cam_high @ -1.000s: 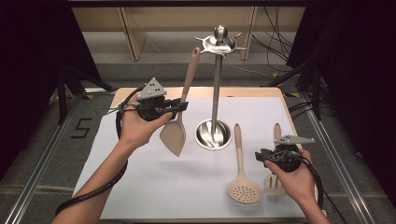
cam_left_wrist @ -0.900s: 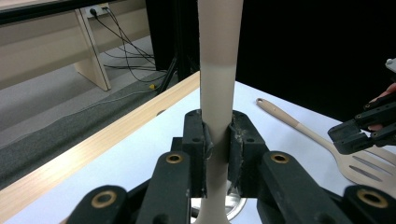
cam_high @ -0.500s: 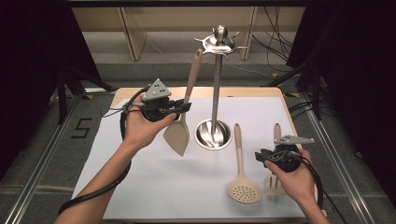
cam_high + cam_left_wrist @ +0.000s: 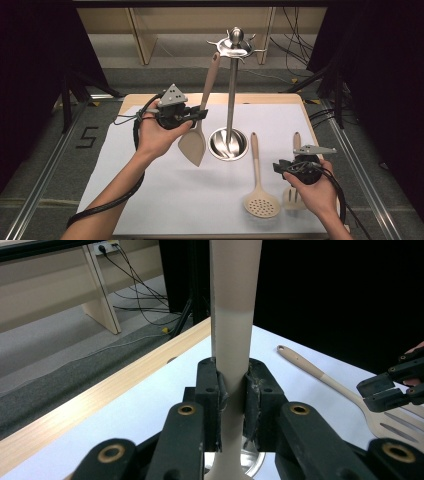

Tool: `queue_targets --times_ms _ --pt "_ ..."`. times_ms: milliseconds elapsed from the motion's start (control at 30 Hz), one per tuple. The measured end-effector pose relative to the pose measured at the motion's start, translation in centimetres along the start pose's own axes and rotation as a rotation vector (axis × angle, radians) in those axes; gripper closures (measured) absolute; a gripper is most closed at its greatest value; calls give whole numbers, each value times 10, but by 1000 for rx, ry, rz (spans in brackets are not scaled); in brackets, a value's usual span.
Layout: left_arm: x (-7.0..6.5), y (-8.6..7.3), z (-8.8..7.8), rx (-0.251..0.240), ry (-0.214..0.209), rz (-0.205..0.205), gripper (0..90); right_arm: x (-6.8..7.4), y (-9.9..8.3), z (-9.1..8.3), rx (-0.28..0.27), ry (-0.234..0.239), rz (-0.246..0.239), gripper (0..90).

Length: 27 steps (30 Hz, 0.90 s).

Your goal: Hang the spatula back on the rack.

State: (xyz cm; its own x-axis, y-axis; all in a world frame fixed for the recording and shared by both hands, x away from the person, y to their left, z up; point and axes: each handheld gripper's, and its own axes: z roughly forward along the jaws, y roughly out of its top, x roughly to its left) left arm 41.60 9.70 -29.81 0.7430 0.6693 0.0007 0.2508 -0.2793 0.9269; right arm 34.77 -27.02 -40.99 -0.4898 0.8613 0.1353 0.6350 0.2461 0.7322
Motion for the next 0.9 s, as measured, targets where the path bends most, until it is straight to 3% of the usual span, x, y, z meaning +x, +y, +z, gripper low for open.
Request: queue_targets --times_ms 233,333,400,733,767,900 --pt "-1 1 6 4 8 -4 776 0 0 0 1 0 -2 679" --pt "0 1 8 4 12 -10 776 -2 0 2 -16 17 -24 679" --pt "0 1 9 4 13 -15 776 3 -1 0 16 17 50 679" --pt "-1 0 17 5 13 -26 775 1 -1 0 4 11 26 679" --pt "-1 0 17 7 14 -24 775 -1 -1 0 -2 9 3 679" --pt "-1 -1 20 4 16 -30 775 -1 -1 0 2 8 7 679"
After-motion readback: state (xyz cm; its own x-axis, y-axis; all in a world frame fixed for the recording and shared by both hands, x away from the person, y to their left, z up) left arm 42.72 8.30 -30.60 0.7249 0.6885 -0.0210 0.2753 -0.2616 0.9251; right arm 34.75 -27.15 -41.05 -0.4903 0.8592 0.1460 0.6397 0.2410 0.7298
